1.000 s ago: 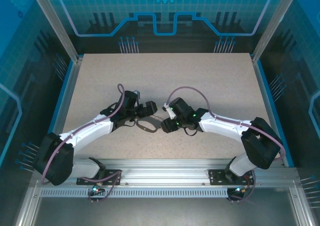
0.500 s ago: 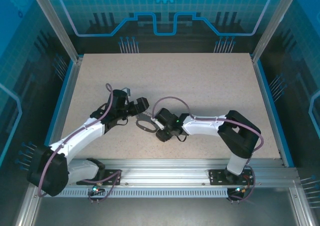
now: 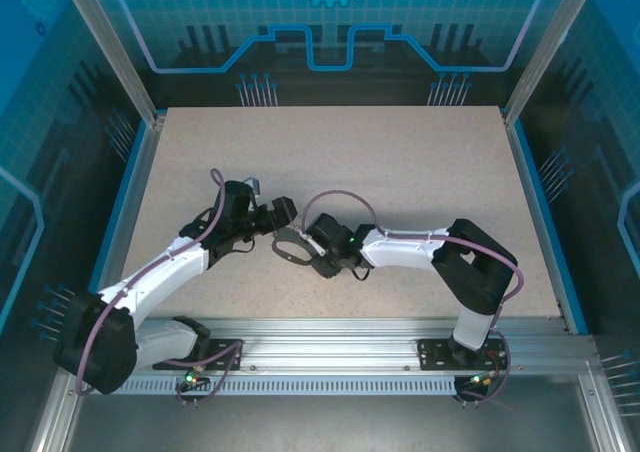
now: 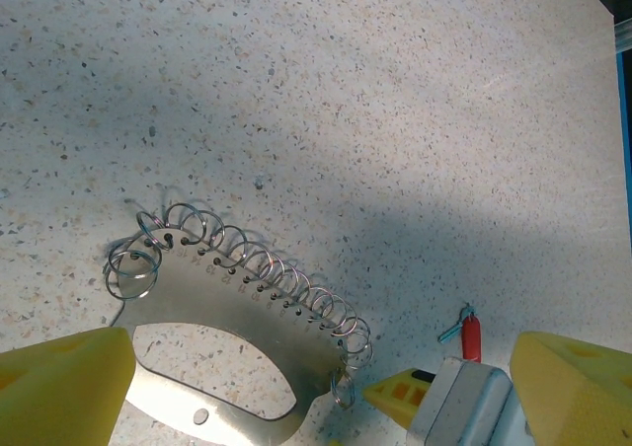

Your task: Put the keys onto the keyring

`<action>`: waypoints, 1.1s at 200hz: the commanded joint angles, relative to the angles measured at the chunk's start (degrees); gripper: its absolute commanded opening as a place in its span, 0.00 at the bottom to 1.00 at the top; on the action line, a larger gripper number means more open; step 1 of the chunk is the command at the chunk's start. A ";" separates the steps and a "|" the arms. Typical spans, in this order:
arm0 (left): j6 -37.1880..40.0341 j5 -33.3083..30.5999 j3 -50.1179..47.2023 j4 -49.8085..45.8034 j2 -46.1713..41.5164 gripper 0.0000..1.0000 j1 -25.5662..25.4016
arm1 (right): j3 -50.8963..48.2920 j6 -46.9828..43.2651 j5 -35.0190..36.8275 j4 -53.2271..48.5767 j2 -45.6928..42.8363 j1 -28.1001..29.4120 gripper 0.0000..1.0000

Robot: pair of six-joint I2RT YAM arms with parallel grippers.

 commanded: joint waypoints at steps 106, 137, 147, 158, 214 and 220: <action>0.68 1.48 -0.63 0.21 -0.16 0.99 0.56 | 2.10 -1.03 0.07 -0.48 2.85 -1.93 0.17; 0.46 1.70 -0.54 0.56 0.14 0.99 0.54 | 2.13 -1.30 -0.43 -0.98 1.98 -2.38 0.05; 0.50 1.81 -0.55 0.69 0.22 0.99 0.51 | 2.27 -1.45 -0.74 -1.41 1.47 -2.69 0.00; 0.45 1.84 -0.54 0.82 0.13 0.99 0.51 | 2.26 -1.57 -1.17 -1.68 0.75 -3.06 0.00; 0.32 2.09 -0.17 0.99 0.39 0.99 0.51 | 1.44 -1.39 -10.80 -0.30 -5.58 -8.12 0.00; 0.32 2.26 -0.11 1.00 0.44 0.99 0.51 | 1.24 -1.33 -12.56 0.08 -6.30 -8.88 0.00</action>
